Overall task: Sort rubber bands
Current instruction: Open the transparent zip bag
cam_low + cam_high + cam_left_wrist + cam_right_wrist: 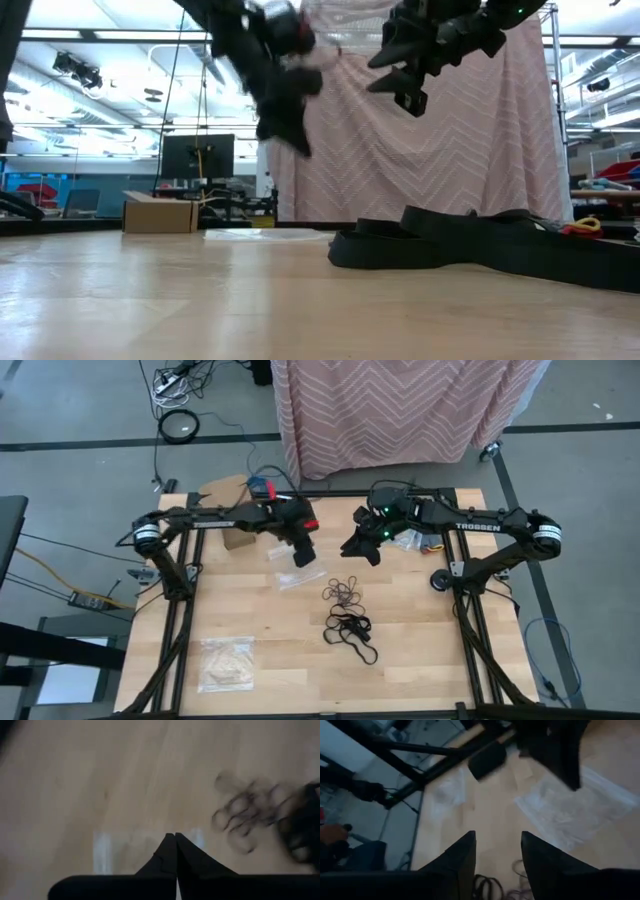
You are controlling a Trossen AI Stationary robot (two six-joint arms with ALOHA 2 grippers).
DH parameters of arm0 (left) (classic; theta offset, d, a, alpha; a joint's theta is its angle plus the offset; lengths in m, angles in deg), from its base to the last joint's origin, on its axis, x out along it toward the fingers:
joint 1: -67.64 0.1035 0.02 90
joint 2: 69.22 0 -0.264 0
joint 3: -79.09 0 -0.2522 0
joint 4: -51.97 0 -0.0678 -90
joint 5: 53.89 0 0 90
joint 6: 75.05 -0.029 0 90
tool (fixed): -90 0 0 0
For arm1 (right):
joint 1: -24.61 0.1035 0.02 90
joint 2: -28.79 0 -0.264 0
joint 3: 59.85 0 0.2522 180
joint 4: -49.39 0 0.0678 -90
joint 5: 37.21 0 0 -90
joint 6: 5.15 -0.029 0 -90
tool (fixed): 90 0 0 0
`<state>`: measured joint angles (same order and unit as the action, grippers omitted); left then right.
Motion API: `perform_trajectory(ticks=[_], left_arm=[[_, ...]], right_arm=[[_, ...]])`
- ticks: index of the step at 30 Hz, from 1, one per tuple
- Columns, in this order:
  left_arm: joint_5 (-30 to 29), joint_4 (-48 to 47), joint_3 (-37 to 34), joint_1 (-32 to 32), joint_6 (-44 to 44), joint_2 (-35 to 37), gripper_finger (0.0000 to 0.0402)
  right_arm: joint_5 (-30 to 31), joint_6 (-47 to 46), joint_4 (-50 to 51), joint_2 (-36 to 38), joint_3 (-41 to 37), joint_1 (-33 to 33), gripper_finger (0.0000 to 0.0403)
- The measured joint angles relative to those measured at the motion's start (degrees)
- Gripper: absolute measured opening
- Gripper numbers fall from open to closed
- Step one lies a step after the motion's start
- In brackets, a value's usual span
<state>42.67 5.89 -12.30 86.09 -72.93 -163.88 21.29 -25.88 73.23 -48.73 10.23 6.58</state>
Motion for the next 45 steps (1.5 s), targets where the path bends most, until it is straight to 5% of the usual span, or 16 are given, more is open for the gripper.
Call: perform_trajectory(ticks=[7,23,30,38,45], left_arm=[[0.64,-7.85,-0.12,-0.78,-17.22,-1.41,0.0017],[2.53,6.60,-2.25,-5.56,-13.38,-13.78,0.0195],[1.78,9.90,-2.25,-6.03,-12.43,-17.99,0.0229],[-2.50,9.48,-1.84,-7.86,-11.49,-21.54,0.0207],[-5.82,5.21,-1.80,-8.11,-5.01,-21.36,0.0050]], right_arm=[[5.76,3.51,1.83,0.20,-0.82,2.03,0.0139],[5.79,2.69,2.00,0.20,-6.13,0.00,0.0144],[3.16,1.49,1.94,0.31,-7.21,-1.15,0.0149],[2.30,1.74,2.02,0.33,-7.26,-2.20,0.0146],[2.78,1.43,2.09,0.35,-7.26,-2.29,0.0136]])
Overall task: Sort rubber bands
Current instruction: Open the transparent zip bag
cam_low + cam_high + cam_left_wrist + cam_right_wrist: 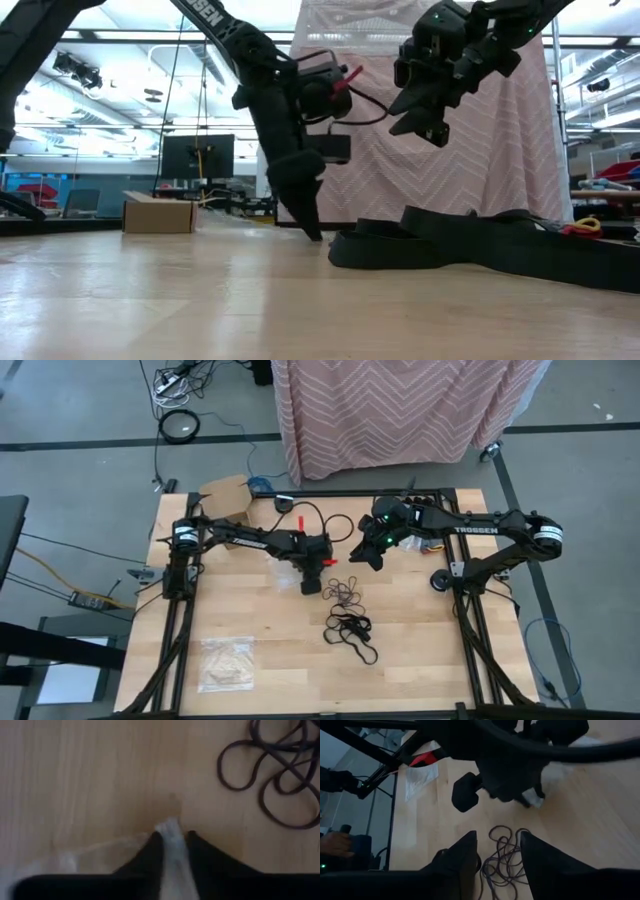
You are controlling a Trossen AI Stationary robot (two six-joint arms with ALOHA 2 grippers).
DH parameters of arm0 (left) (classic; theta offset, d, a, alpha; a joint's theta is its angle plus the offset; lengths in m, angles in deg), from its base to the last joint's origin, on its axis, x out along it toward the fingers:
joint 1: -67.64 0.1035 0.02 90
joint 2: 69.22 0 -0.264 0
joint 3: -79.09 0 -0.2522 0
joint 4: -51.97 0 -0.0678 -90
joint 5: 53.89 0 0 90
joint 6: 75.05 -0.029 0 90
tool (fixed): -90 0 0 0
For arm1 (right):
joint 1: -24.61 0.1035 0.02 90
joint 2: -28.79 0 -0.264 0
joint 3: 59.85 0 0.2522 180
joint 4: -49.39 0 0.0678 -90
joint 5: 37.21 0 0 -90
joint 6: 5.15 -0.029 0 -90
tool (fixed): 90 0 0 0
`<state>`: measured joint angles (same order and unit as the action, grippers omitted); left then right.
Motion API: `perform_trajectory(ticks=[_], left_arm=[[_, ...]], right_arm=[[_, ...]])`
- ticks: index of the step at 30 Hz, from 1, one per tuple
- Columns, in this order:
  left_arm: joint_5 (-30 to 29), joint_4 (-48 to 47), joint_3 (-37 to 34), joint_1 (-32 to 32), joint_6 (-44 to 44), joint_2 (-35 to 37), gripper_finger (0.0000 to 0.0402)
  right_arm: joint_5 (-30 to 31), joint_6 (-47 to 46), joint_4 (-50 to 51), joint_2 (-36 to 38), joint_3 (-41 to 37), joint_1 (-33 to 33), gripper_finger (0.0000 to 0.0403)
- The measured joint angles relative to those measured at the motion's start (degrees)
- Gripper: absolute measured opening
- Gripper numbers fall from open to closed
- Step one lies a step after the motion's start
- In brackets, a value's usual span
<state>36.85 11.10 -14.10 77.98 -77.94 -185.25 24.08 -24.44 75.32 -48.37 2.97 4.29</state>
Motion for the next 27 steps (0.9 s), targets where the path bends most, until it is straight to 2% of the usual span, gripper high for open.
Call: perform_trajectory(ticks=[2,9,16,22,27], left_arm=[[0.38,-0.27,-0.01,0.04,0.31,0.00,0.0021],[1.24,-6.10,3.24,0.49,1.46,2.26,0.0021],[1.48,-11.49,12.39,3.50,0.38,9.97,0.0021],[2.39,-9.83,22.55,6.01,0.70,16.10,0.0009],[2.96,-8.90,31.65,6.79,1.96,17.53,0.0000]], right_arm=[[0.00,-0.22,-0.01,0.00,0.00,0.00,0.0131],[-0.78,-2.13,-1.10,1.28,-0.01,0.02,0.0123],[-0.62,-5.36,-7.47,7.10,0.00,0.26,0.0122],[4.71,-3.20,-12.65,13.24,0.00,1.39,0.0118],[13.92,3.67,-15.50,16.66,0.00,3.39,0.0113]])
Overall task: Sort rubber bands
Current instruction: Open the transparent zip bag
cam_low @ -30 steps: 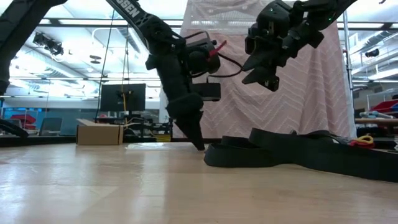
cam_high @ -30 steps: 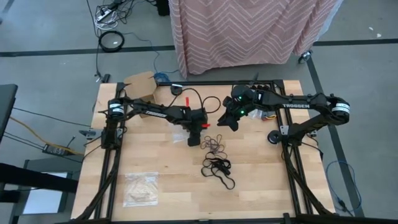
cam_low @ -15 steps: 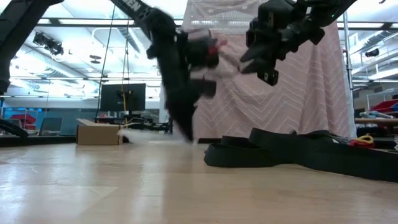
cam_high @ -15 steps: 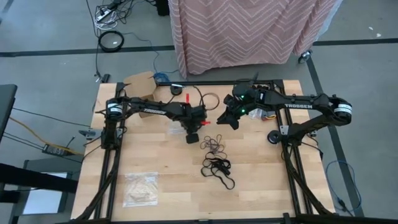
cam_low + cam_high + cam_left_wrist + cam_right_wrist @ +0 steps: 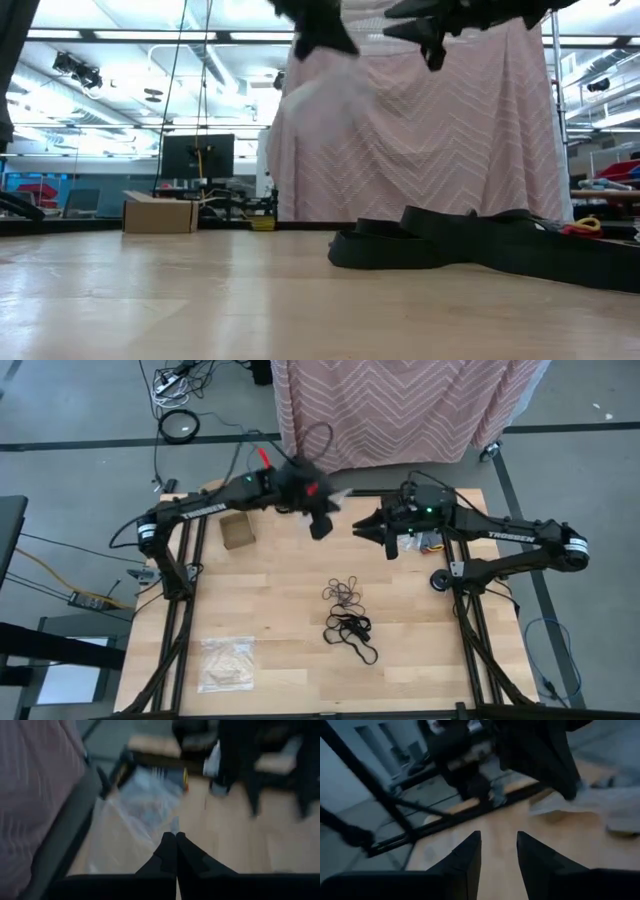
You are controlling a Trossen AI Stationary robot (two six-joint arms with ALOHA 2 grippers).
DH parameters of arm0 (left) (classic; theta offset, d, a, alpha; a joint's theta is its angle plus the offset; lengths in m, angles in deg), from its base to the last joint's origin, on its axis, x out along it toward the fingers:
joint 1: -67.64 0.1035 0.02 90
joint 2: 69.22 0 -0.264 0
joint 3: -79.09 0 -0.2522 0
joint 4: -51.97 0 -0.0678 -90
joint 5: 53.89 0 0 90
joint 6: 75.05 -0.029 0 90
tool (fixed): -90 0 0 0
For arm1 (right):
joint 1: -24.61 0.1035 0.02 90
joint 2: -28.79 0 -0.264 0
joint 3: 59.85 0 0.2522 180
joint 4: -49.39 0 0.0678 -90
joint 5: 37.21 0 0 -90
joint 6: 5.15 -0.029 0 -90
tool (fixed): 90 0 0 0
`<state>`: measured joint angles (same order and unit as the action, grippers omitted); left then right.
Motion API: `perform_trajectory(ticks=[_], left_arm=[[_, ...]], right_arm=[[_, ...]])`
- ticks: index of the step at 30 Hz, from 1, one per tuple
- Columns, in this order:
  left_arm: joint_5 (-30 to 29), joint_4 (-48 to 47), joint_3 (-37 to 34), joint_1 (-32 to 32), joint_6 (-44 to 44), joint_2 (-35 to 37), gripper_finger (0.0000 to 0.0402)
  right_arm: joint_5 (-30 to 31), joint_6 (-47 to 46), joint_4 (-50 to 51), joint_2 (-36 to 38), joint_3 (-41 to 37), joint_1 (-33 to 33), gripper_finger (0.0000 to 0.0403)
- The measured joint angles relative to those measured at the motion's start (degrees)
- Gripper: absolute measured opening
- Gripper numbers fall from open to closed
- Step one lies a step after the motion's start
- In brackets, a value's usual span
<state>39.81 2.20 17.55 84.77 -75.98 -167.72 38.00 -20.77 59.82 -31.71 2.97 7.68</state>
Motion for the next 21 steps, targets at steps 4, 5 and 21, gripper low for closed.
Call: perform_trajectory(ticks=[4,5,21], left_arm=[[3.91,0.90,7.45,0.13,0.31,0.41,0.0000],[4.95,1.03,8.71,0.13,0.41,0.42,0.0000],[5.29,11.58,11.19,-0.80,2.95,-0.69,0.0000]], right_arm=[[3.20,3.56,-5.15,0.50,0.00,1.02,0.0109],[3.18,3.75,-6.85,0.50,0.00,1.17,0.0108],[12.44,2.65,-20.89,0.04,0.04,1.81,0.0115]])
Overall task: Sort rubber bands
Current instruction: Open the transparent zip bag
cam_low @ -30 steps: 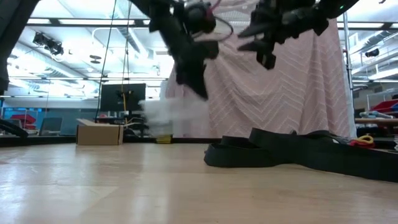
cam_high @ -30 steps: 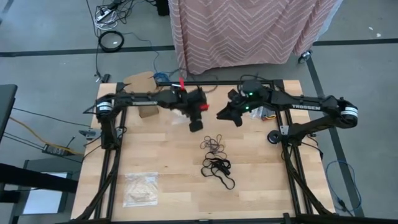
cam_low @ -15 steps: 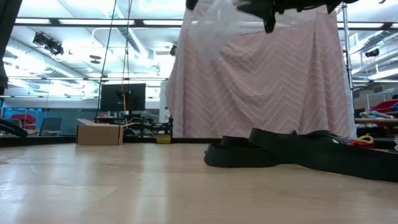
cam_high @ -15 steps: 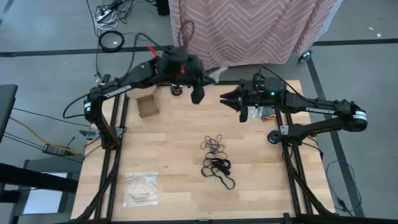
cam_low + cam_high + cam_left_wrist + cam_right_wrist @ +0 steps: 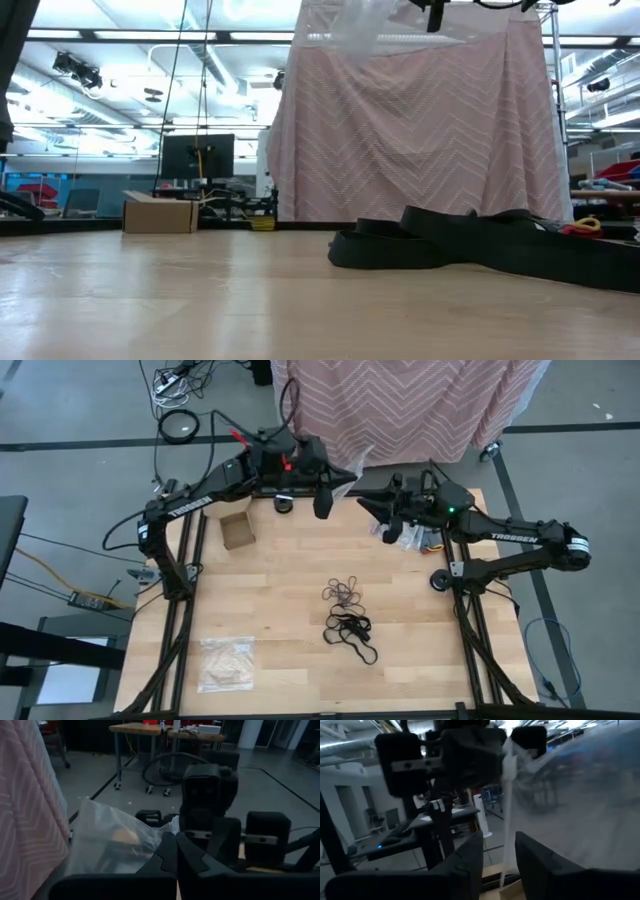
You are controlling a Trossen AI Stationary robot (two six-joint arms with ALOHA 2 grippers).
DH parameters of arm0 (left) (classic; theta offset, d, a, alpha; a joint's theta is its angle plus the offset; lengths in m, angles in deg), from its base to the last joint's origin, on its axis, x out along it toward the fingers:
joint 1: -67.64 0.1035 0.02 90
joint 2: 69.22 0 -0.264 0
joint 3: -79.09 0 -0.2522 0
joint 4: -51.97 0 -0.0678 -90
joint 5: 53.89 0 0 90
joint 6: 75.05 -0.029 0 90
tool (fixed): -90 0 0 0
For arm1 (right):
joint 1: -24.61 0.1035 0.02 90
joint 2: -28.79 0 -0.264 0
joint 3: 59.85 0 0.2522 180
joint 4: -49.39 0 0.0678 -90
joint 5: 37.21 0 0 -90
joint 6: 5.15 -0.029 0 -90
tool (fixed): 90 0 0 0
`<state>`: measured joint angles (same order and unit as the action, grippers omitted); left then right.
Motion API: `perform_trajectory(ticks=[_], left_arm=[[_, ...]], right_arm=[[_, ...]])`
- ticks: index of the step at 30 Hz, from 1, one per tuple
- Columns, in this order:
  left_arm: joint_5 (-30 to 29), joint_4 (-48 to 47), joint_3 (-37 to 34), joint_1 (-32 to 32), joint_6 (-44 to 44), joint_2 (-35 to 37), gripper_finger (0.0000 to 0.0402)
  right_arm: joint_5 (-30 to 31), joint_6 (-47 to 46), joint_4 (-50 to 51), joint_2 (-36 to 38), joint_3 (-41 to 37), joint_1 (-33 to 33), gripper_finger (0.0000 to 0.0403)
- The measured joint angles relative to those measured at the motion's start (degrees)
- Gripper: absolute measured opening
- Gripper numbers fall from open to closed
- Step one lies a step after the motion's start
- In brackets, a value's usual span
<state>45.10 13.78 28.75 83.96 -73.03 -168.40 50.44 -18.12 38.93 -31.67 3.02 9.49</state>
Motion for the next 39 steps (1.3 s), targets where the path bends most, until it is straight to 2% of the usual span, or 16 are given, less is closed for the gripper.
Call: perform_trajectory(ticks=[8,13,16,18,20,22,25,30,35,39], left_arm=[[-0.16,2.99,0.02,-1.87,0.05,-1.08,0.0000],[-0.61,5.18,0.03,-2.66,-0.04,-1.92,0.0000],[-0.81,5.75,0.02,-2.96,-0.09,-2.27,0.0000],[-0.99,5.63,0.02,-2.95,-0.15,-2.31,0.0000],[-1.07,5.47,0.02,-2.91,-0.22,-2.31,0.0000],[-1.14,5.43,0.02,-2.81,-0.35,-2.31,0.0002],[-0.62,4.78,0.02,-2.48,-3.46,-2.14,0.0009],[2.89,-2.55,1.74,-2.43,-11.39,-1.76,0.0032],[6.58,-15.59,3.76,-2.48,-20.23,-1.55,0.0075],[7.13,-20.43,3.98,-2.61,-26.48,-1.60,0.0118]], right_arm=[[2.12,-0.04,-0.20,-3.12,2.34,0.00,0.0184],[3.25,-0.57,-0.03,-5.29,5.28,0.00,0.0201],[5.51,-4.92,2.53,-6.00,7.20,0.02,0.0173],[5.55,-7.48,4.97,-5.97,8.05,0.06,0.0120],[5.11,-7.42,6.84,-5.97,8.82,0.76,0.0046],[5.45,-5.81,8.76,-5.60,9.22,1.85,0.0015],[5.81,-4.92,15.82,-4.79,11.06,2.67,0.0003],[5.62,-1.54,36.81,-3.89,16.93,3.00,0.0001],[1.77,3.81,56.53,-3.57,24.99,2.82,0.0000],[-4.23,7.22,64.18,-3.76,28.54,2.50,0.0000]])
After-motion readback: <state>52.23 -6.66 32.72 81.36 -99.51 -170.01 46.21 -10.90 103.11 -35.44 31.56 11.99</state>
